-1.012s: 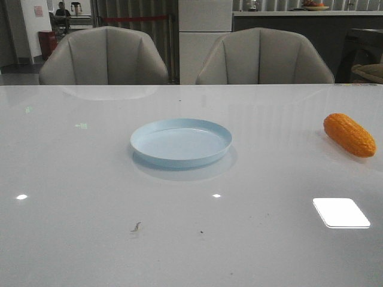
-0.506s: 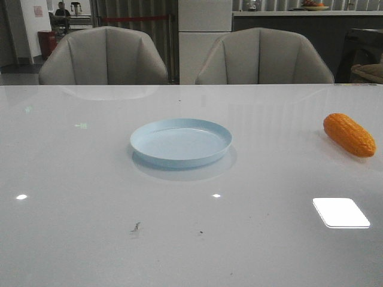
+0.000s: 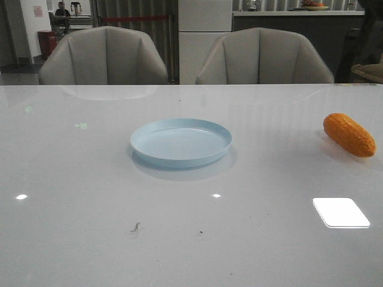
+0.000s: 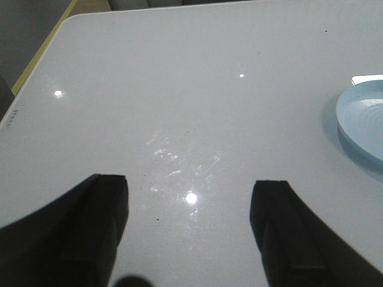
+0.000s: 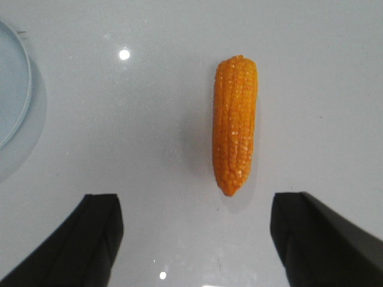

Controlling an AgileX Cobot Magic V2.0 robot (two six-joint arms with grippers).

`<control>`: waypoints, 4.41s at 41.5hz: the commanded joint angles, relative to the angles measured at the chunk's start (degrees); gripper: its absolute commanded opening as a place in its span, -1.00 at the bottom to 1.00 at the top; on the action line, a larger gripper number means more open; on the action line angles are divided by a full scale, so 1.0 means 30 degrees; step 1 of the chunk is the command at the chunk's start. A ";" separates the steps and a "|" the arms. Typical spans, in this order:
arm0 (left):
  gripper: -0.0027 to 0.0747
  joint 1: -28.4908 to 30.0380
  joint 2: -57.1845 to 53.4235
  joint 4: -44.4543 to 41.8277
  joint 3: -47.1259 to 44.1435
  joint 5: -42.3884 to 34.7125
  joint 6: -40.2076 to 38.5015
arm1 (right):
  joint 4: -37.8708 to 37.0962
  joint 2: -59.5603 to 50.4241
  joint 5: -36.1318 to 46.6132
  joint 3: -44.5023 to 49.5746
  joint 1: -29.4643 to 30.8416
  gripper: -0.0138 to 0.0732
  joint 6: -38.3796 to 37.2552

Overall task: Place corn on plate with both arms
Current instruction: 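Lower the right gripper over the orange corn cob and grasp it, then lift the corn and carry it over the blue plate, then lower the corn onto the plate and open the right gripper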

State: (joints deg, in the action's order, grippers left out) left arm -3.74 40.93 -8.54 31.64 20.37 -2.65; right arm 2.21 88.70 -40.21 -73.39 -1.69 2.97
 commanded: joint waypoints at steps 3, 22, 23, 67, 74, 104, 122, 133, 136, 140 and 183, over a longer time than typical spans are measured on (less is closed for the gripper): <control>0.33 0.0031 -0.0075 0.0081 0.0535 -0.2061 -0.0255 | -0.1130 0.2552 -0.0996 -0.4463 0.0051 0.73 -0.0990; 0.33 0.0031 -0.0075 0.0081 0.0535 -0.2147 -0.0255 | -0.1824 0.9198 -0.3135 -0.9750 0.0257 0.73 -0.1592; 0.33 0.0031 -0.0075 0.0081 0.0535 -0.2146 -0.0255 | -0.1824 0.9319 -0.3121 -0.9772 0.0310 0.73 -0.1693; 0.33 0.0031 -0.0075 0.0081 0.0535 -0.2146 -0.0255 | -0.1061 1.1604 -0.2250 -0.9975 0.1393 -0.10 -0.0990; 0.33 0.0031 -0.0075 0.0081 0.0535 -0.2146 -0.0255 | -0.1061 1.1604 -0.2291 -1.0017 0.1393 -0.26 -0.0990; 0.33 0.0031 -0.0075 0.0081 0.0535 -0.2146 -0.0255 | 0.0351 1.1604 -0.5897 -1.7453 -0.2893 -0.26 -0.0207; 0.33 0.0031 -0.0075 0.0081 0.0535 -0.2146 -0.0255 | 0.0395 1.2971 -0.3865 -1.7498 -0.8429 -0.26 -0.0207; 0.33 0.0031 -0.0075 0.0114 0.0535 -0.2034 -0.0255 | 0.0410 1.4121 -0.3873 -1.7498 -0.8794 -0.02 -0.0229; 0.33 0.0031 -0.0075 0.0114 0.0535 -0.1948 -0.0255 | 0.0228 1.4142 -0.3920 -1.7498 -0.8763 0.17 -0.0286; 0.33 0.0031 -0.0075 0.0114 0.0535 -0.1919 -0.0255 | 0.0169 1.4142 -0.3995 -1.7498 -0.8649 0.35 -0.0286; 0.33 0.0031 -0.0075 0.0194 0.0535 -0.1919 -0.0255 | 0.0054 1.4062 -0.7951 -1.8125 -0.8649 0.75 -0.0303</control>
State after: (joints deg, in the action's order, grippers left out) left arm -3.74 40.93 -8.40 31.64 18.75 -2.74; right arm 2.51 135.40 -62.22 -124.46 -28.08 1.75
